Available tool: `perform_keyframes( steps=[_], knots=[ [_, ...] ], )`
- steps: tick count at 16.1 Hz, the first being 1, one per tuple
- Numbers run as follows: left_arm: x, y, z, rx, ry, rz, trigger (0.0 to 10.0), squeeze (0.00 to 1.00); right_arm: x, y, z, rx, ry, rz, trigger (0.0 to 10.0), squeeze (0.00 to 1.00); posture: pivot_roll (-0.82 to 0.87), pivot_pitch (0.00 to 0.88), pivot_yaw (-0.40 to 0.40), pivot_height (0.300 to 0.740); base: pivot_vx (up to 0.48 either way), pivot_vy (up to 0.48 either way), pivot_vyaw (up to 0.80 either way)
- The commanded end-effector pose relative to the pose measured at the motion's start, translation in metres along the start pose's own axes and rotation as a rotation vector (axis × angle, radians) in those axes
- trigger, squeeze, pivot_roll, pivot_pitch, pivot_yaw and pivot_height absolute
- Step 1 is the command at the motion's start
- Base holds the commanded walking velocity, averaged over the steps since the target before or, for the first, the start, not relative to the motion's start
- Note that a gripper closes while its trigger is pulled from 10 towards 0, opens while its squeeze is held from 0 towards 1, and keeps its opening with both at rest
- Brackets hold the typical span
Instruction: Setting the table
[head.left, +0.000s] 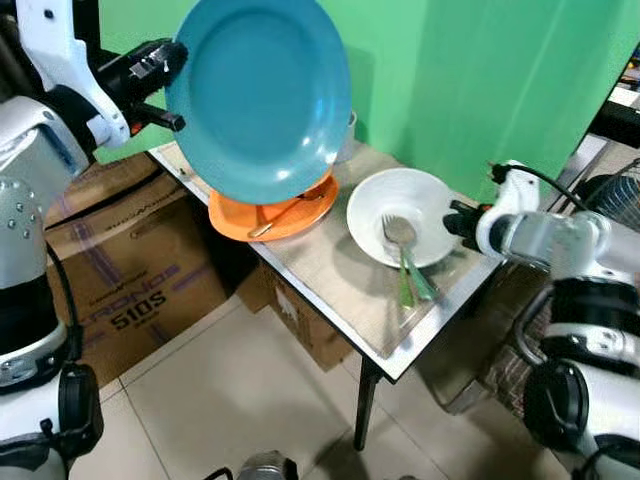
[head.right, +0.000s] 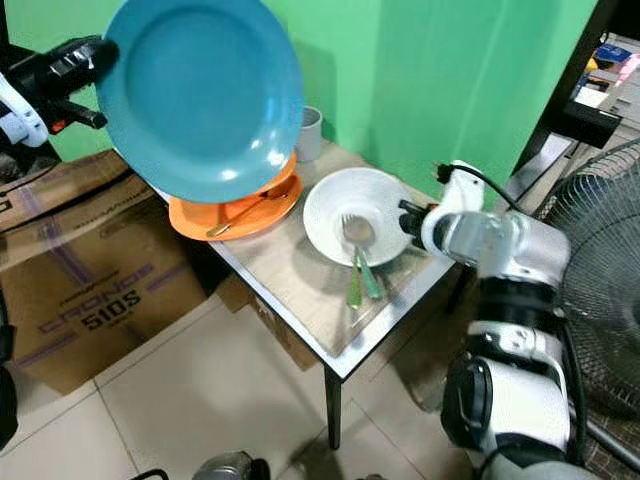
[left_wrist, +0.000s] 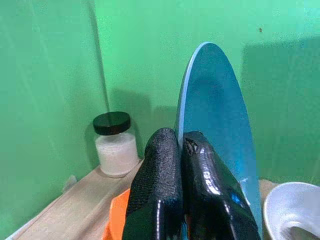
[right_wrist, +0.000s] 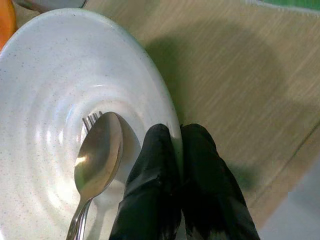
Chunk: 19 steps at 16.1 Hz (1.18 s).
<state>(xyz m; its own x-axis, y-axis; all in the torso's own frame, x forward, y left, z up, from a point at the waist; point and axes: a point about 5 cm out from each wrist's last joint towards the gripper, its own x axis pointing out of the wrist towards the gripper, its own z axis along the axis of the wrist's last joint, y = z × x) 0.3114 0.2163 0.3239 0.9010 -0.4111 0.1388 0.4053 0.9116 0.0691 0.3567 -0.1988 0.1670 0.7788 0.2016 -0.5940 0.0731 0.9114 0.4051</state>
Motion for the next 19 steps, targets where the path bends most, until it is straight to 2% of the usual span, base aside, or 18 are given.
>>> perform_keyframes(
  steps=[1,2,3,5,9,10,11,12,13,14,16,17,18,19],
  knots=[
    [0.0,-0.003,0.015,0.026,-0.062,-0.006,0.0,0.0,0.003,0.006,0.004,-0.005,-0.016,0.009,10.0,0.12,0.05,0.0,0.031,0.74,0.0,0.0,0.0],
    [0.0,-0.002,0.015,0.025,-0.063,-0.004,0.0,0.0,0.005,0.006,0.003,-0.004,-0.014,0.009,10.0,0.62,0.05,0.0,0.031,0.74,0.0,0.0,0.0],
    [0.001,-0.001,0.015,0.026,-0.064,0.001,0.0,0.0,0.006,0.007,0.004,0.002,-0.017,0.011,10.0,0.82,0.05,0.0,0.031,0.74,0.0,0.0,0.0],
    [0.002,0.0,0.019,0.02,-0.082,0.004,0.0,0.0,0.006,0.009,0.012,0.009,-0.037,0.024,10.0,0.98,0.05,0.0,0.033,0.74,0.0,0.0,0.0],
    [0.005,0.002,0.021,0.025,-0.096,0.003,0.0,0.0,-0.003,0.013,0.031,-0.019,-0.097,0.069,10.0,1.0,0.05,0.0,0.038,0.74,0.0,0.0,0.0],
    [0.006,-0.001,0.022,0.022,-0.12,-0.019,0.0,0.0,-0.013,0.013,0.041,-0.053,-0.139,0.095,10.0,1.0,0.05,0.0,0.041,0.74,0.0,0.0,0.0],
    [0.006,-0.004,0.022,-0.004,-0.153,-0.048,0.0,0.0,-0.024,0.011,0.05,-0.096,-0.186,0.113,10.0,0.96,0.06,0.0,0.042,0.74,0.0,0.0,0.0],
    [0.006,-0.01,0.022,-0.043,-0.19,-0.087,0.0,0.0,-0.035,0.009,0.055,-0.135,-0.235,0.137,10.0,0.38,0.05,0.0,0.045,0.74,0.0,0.0,0.0],
    [0.006,-0.014,0.021,-0.068,-0.214,-0.121,0.0,0.0,-0.043,0.009,0.059,-0.165,-0.304,0.155,10.0,0.0,0.05,0.0,0.048,0.74,0.0,0.0,0.0],
    [0.006,-0.02,0.015,-0.105,-0.234,-0.158,0.0,0.0,-0.057,0.008,0.063,-0.235,-0.474,0.187,10.0,0.0,0.05,0.0,0.051,0.74,0.0,0.0,0.0],
    [0.009,-0.024,0.003,-0.189,-0.261,-0.138,0.0,0.0,-0.069,0.004,0.054,-0.299,-0.61,0.193,10.0,0.0,0.05,0.0,0.045,0.74,0.0,0.0,0.0],
    [0.008,-0.027,-0.001,-0.263,-0.315,-0.15,0.0,0.0,-0.076,0.004,0.046,-0.277,-0.649,0.23,10.0,0.0,0.05,0.0,0.044,0.74,0.0,0.0,0.0],
    [0.005,-0.034,-0.005,-0.344,-0.383,-0.198,0.0,0.0,-0.085,0.006,0.033,-0.212,-0.681,0.316,10.0,0.0,0.05,0.0,0.045,0.74,0.0,0.0,0.0],
    [0.003,-0.038,-0.008,-0.378,-0.403,-0.222,0.0,0.0,-0.088,0.006,0.026,-0.175,-0.689,0.358,10.0,0.0,0.04,0.0,0.045,0.74,0.0,0.0,0.0]
  ],
)
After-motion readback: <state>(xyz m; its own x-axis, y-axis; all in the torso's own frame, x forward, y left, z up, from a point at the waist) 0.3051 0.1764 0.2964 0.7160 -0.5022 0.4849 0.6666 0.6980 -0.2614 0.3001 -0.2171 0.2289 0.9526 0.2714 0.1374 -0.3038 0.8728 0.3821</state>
